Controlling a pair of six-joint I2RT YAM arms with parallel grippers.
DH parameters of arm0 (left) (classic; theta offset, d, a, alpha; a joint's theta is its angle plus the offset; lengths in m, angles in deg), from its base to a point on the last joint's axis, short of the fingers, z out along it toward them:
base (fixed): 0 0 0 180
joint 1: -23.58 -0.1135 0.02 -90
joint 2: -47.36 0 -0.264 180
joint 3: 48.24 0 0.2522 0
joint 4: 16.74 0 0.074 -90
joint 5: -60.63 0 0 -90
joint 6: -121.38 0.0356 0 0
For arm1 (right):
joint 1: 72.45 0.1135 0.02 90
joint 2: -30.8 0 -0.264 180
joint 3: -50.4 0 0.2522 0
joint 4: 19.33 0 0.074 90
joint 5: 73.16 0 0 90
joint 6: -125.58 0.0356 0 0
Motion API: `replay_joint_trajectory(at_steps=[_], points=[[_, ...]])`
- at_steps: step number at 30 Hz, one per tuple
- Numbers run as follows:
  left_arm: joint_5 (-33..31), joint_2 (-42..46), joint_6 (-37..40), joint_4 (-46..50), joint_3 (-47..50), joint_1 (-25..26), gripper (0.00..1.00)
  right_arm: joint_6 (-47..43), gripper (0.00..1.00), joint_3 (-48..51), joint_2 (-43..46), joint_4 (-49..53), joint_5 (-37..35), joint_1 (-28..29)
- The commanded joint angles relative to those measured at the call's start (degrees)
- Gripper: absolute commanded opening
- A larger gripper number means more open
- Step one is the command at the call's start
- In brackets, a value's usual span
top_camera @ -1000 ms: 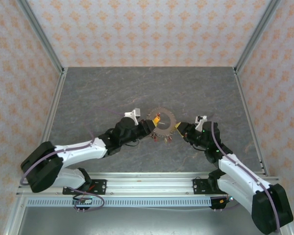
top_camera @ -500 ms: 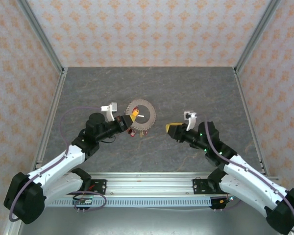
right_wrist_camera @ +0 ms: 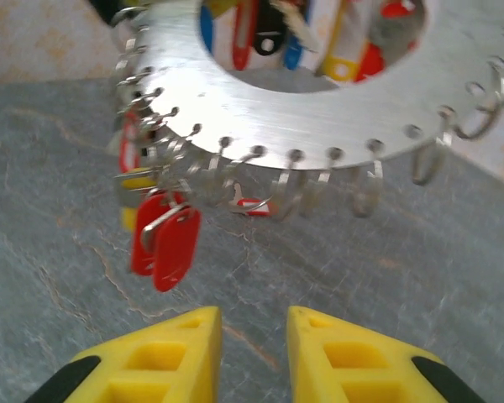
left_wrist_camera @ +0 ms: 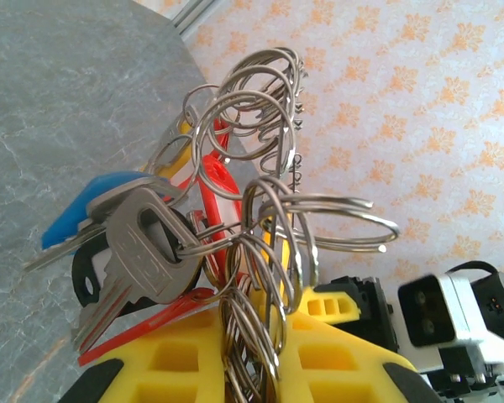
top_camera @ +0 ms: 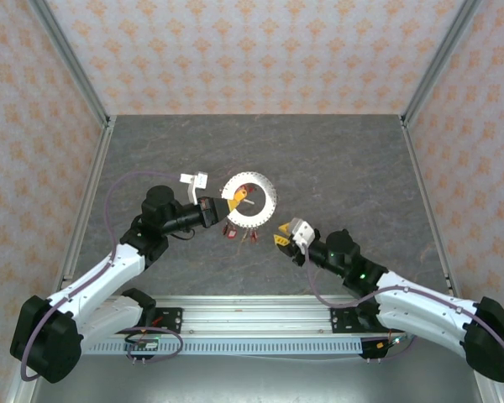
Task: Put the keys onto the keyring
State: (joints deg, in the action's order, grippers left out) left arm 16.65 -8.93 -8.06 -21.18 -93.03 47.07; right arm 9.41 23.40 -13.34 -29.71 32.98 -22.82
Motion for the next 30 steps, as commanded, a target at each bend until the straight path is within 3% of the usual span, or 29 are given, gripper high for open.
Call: replay_joint_trajectory(at_steps=[1, 11, 30], points=[[-0.58, 0.61, 1.92, -8.47, -0.57, -0.46, 0.00, -10.36, 0.26, 0.74, -0.97, -7.66, 3.19, 0.39], [-0.75, 0.48, 2.75, -10.45, -1.23, -0.53, 0.00, -11.52, 0.23, 0.68, -4.18, -15.44, 2.12, 0.82], [-0.68, 2.33, 2.88, -11.34, -1.05, -0.46, 0.00, -13.53, 0.18, -0.23, -6.16, -17.74, 4.08, 1.39]])
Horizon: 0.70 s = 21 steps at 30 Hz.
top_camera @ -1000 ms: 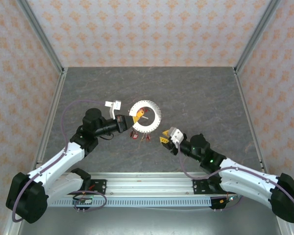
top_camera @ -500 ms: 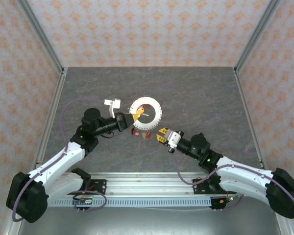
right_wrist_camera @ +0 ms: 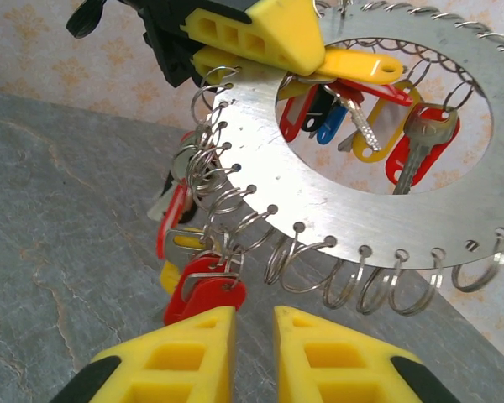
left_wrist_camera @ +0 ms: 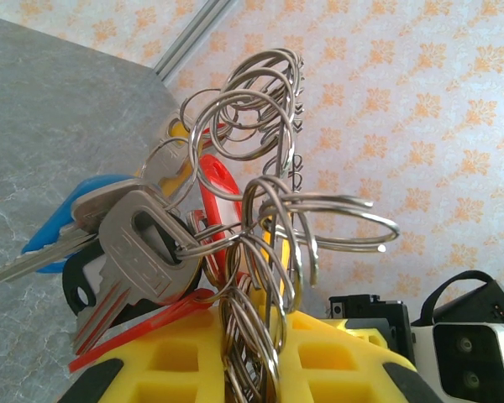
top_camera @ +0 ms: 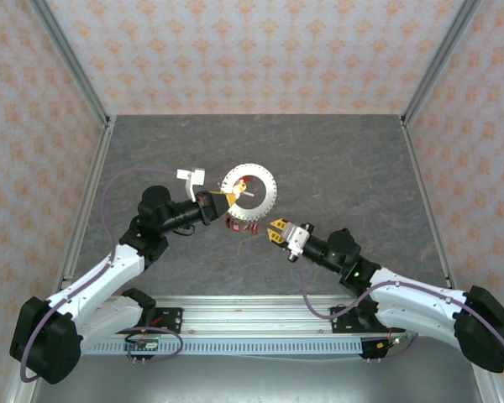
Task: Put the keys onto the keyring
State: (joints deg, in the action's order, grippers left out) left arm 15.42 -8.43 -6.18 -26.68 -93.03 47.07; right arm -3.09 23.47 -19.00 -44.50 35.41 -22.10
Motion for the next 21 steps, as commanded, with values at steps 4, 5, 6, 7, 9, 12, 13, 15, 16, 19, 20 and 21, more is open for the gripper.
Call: replay_joint_trajectory(at_steps=[4, 5, 6, 7, 9, 12, 13, 15, 16, 19, 20, 21], points=[[0.91, 2.00, 1.09, -5.59, -1.14, -0.52, 0.00, -3.14, 0.17, -0.41, -2.08, -4.97, -1.00, 1.81], [0.99, 2.09, 1.04, -5.48, -1.14, -0.47, 0.00, -3.67, 0.16, -0.37, -2.65, -5.90, -1.97, 2.02], [1.00, 2.09, 1.06, -5.47, -1.14, -0.48, 0.00, -4.17, 0.15, -0.24, -3.14, -6.88, -2.67, 2.12], [1.00, 2.17, 1.00, -5.41, -1.16, -0.47, 0.00, -4.74, 0.15, -0.15, -3.49, -7.52, -3.08, 2.12], [0.95, 2.43, 0.99, -5.02, -1.15, -0.47, 0.00, -5.74, 0.14, -0.06, -4.06, -8.97, -4.20, 2.12], [0.91, 2.70, 1.12, -4.47, -1.23, -0.47, 0.00, -6.59, 0.14, -0.21, -4.42, -10.36, -4.89, 2.12], [0.91, 2.79, 1.05, -4.37, -1.23, -0.51, 0.00, -6.59, 0.14, -0.24, -4.51, -10.77, -4.88, 2.12], [0.74, 2.88, 1.09, -4.07, -1.31, -0.47, 0.00, -6.93, 0.14, -0.78, -4.93, -10.38, -4.79, 2.10], [0.66, 2.82, 1.08, -4.07, -1.38, -0.46, 0.00, -6.98, 0.14, -0.89, -5.19, -10.41, -4.51, 2.12], [0.56, 2.79, 0.95, -3.77, -1.62, -0.47, 0.00, -6.61, 0.14, -1.42, -6.22, -11.30, -3.44, 2.12], [0.60, 2.81, 0.91, -3.66, -1.67, -0.50, 0.00, -6.59, 0.14, -1.64, -6.51, -11.42, -3.28, 2.12], [0.56, 2.88, 0.87, -3.42, -1.73, -0.49, 0.00, -6.75, 0.14, -1.90, -6.90, -11.50, -3.55, 2.12]])
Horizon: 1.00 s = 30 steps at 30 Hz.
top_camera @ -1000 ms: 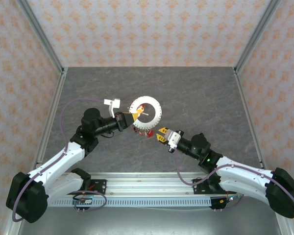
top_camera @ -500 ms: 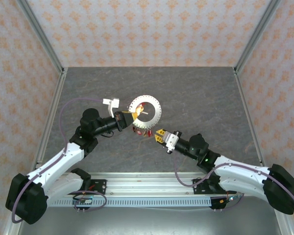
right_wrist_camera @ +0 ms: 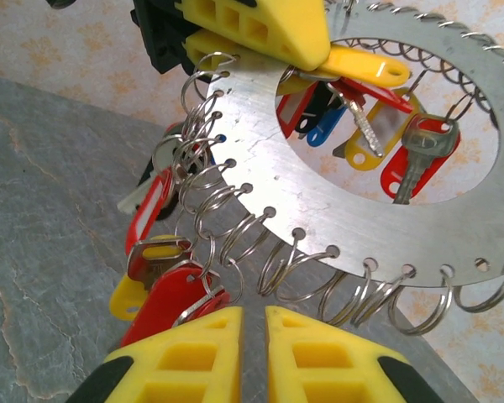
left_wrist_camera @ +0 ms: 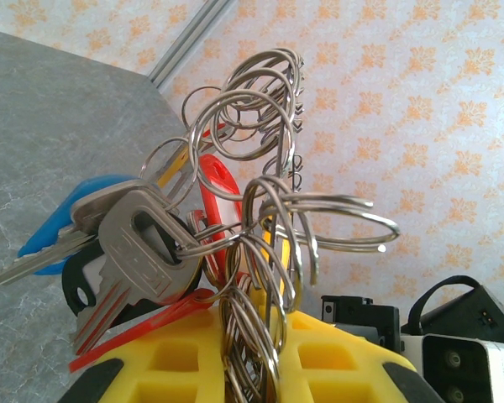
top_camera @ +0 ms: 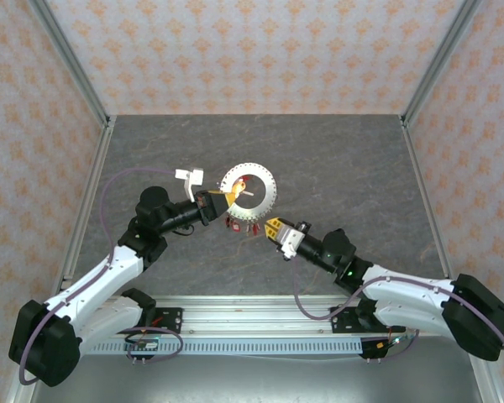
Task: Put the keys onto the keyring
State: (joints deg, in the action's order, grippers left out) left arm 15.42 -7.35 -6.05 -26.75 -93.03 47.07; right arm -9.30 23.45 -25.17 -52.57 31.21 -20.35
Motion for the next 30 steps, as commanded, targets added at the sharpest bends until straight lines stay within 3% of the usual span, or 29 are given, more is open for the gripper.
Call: replay_joint_trajectory(at_steps=[1, 6, 11, 30], points=[[0.56, 1.89, 0.73, -3.07, -1.80, -0.51, 0.00, -0.69, 0.14, -1.85, -1.09, -3.77, 0.08, 0.37], [-0.05, 2.73, 0.87, -1.40, -2.02, -0.51, 0.00, -1.29, 0.15, -1.99, -2.55, -6.99, -3.62, 0.36], [-0.18, 2.95, 0.69, -1.54, -1.93, -0.48, 0.00, -0.56, 0.17, -2.89, -3.22, -6.60, -1.10, 0.37], [-0.66, 3.72, 0.38, -0.23, -2.37, -0.48, 0.00, -0.51, 0.23, -4.72, -6.34, -7.14, -2.13, 0.37]])
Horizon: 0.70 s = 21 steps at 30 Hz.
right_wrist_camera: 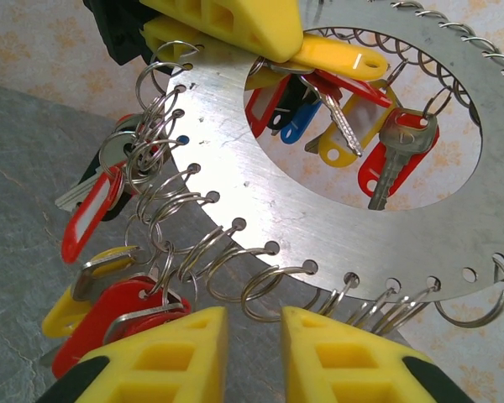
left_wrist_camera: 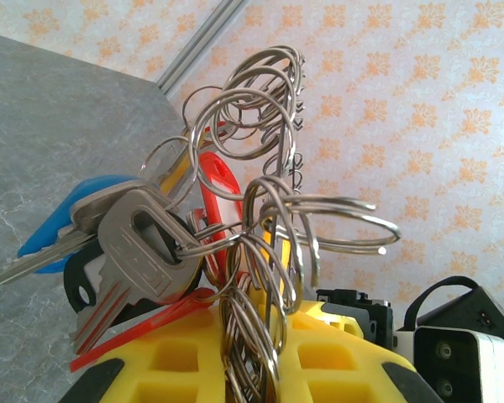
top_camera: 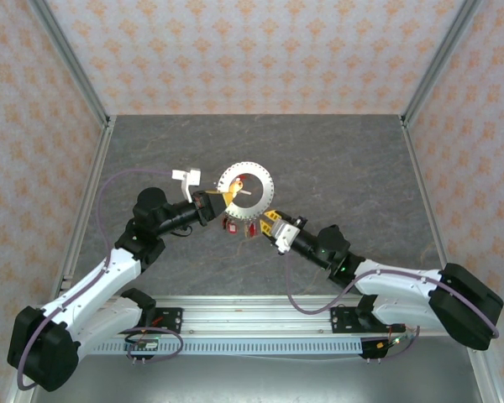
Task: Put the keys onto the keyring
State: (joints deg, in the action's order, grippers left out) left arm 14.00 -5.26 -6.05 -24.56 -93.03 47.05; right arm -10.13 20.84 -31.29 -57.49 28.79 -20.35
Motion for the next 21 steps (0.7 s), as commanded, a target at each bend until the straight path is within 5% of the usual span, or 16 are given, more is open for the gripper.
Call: replay_joint_trajectory(at_steps=[1, 21], points=[[0.75, 1.66, 0.35, -2.45, -2.37, -0.45, 0.00, 0.30, 0.24, -2.26, -0.38, -2.30, 0.06, 0.37], [-0.30, 2.73, -0.25, -1.90, -2.46, -0.48, 0.00, 3.00, 0.18, -1.69, -2.43, -7.58, -3.24, 0.37]])
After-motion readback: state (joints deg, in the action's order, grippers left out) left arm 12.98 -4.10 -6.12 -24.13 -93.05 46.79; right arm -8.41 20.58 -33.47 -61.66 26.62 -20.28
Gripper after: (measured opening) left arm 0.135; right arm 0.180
